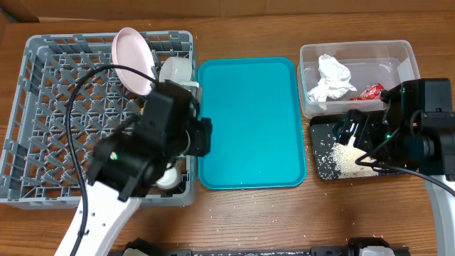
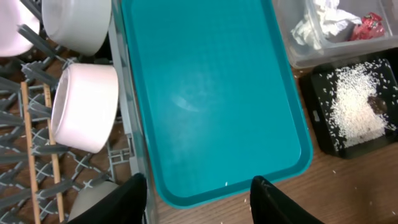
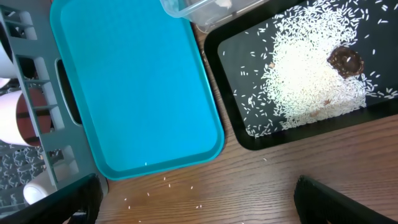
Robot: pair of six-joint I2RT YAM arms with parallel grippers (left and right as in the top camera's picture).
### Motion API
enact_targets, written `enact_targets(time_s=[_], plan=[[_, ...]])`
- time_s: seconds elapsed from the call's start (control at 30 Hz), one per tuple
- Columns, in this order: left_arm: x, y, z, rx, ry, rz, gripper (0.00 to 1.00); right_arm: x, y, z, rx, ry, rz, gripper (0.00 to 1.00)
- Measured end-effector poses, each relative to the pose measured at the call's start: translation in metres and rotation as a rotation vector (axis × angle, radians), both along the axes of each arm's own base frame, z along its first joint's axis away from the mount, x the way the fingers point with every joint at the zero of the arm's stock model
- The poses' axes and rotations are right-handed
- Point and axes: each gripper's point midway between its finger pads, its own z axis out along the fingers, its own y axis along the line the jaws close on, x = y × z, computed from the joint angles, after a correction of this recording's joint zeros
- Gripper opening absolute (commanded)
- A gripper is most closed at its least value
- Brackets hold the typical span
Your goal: Sort waste into correct bins and load items into the dishwasher
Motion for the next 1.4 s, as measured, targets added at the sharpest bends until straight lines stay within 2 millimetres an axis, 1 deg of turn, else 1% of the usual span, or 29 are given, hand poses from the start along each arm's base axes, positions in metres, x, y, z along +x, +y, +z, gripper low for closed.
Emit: enact_targets(time_s=[0.2,0.23,0.27,0.3,0.33,0.47,0.6,0.83,1.0,1.13,1.27,1.4], plan=[[-0.014,-0.018,0.009,0.070,-0.082,0.010,0.56,0.000,0.000,0.000,0.000,0.000,0.000,1.00],[-0.016,-0.020,0.010,0.080,-0.095,0.012,0.59,0.000,0.000,0.000,0.000,0.000,0.000,1.00],[-0.017,-0.021,0.011,0.090,-0.109,0.017,0.72,0.000,0.000,0.000,0.000,0.000,0.000,1.00],[-0.019,-0.023,0.013,0.101,-0.127,0.023,0.96,0.000,0.000,0.000,0.000,0.000,-0.001,1.00],[-0.019,-0.023,0.015,0.105,-0.137,0.031,1.00,0.000,0.000,0.000,0.000,0.000,0.000,1.00],[-0.018,-0.017,0.016,0.131,-0.156,0.065,1.00,0.000,0.000,0.001,0.000,-0.004,0.000,1.00],[-0.017,-0.012,0.016,0.150,-0.162,0.081,1.00,-0.007,0.000,0.011,0.000,-0.051,0.000,1.00],[-0.014,-0.013,0.012,0.169,-0.156,0.089,1.00,-0.034,0.000,0.044,-0.001,-0.214,0.000,1.00],[-0.011,-0.014,0.007,0.186,-0.145,0.090,1.00,-0.052,0.000,0.061,-0.001,-0.310,0.000,1.00],[-0.010,-0.015,0.005,0.192,-0.139,0.089,1.00,-0.065,0.000,0.071,-0.002,-0.372,-0.001,1.00],[-0.010,-0.015,0.004,0.194,-0.138,0.089,1.00,-0.074,0.000,0.077,-0.002,-0.417,-0.001,1.00],[-0.010,-0.015,0.004,0.194,-0.138,0.089,1.00,-0.083,-0.001,0.076,-0.008,-0.413,-0.004,1.00]])
